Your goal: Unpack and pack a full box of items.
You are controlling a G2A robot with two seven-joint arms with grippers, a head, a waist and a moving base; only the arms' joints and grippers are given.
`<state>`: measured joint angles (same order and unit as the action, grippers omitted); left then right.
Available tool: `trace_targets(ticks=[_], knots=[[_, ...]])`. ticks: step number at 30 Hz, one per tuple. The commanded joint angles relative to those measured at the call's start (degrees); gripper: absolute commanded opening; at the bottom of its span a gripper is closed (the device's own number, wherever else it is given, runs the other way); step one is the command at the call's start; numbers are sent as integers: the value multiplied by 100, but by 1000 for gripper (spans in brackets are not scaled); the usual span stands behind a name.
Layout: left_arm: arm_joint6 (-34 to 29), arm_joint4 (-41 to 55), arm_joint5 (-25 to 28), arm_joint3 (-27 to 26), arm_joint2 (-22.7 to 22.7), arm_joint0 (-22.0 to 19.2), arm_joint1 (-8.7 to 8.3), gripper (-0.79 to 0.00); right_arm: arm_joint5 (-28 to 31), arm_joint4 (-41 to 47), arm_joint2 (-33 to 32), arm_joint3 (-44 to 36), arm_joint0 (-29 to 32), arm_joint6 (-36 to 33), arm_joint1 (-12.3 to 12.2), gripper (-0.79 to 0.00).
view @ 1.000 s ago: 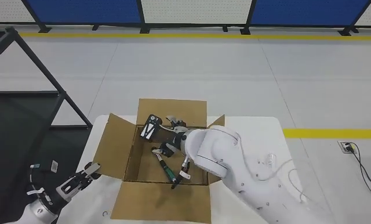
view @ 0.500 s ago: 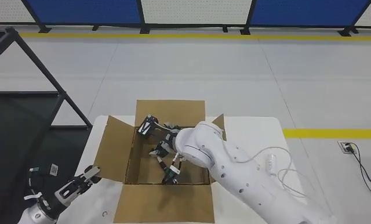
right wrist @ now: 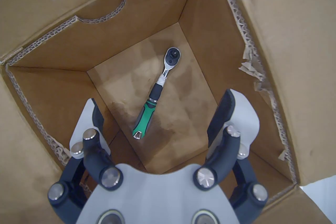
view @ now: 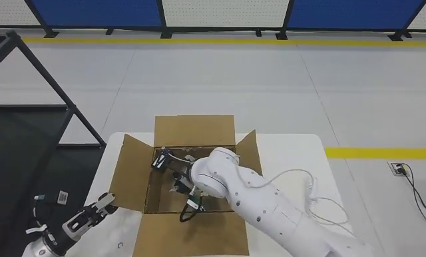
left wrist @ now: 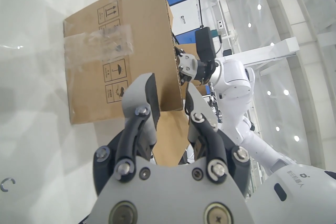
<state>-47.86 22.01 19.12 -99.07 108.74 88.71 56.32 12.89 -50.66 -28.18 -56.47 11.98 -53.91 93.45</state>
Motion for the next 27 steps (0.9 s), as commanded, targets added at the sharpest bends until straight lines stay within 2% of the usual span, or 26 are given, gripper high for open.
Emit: trace_targets(ticks=[1, 4, 5, 10, 12, 15, 19, 27], knots=[[19, 58, 8, 10, 26, 19, 1, -302, -38, 56, 118, 307, -65, 61, 142, 0], [55, 176, -31, 24, 88, 31, 1, -80, -104, 113, 257, 705, -120, 190, 335, 0], [61, 211, -43, 27, 108, 33, 1, -65, -165, 96, 313, 828, -132, 227, 402, 0], [144, 434, -71, 91, 232, 26, 2, -40, -410, 175, 470, 1505, -149, 552, 735, 0], [257, 637, -127, 146, 302, 17, 10, 0, -536, 217, 500, 1810, -164, 674, 866, 0], [390, 931, -276, 231, 411, -2, 17, 0, -578, 364, 482, 2226, -232, 800, 1043, 0], [428, 1172, -459, 313, 546, -18, 16, 0, -576, 372, 479, 2266, -248, 807, 1060, 0], [410, 1174, -468, 335, 581, -19, 13, 0, -533, 327, 486, 2245, -166, 907, 1056, 0]])
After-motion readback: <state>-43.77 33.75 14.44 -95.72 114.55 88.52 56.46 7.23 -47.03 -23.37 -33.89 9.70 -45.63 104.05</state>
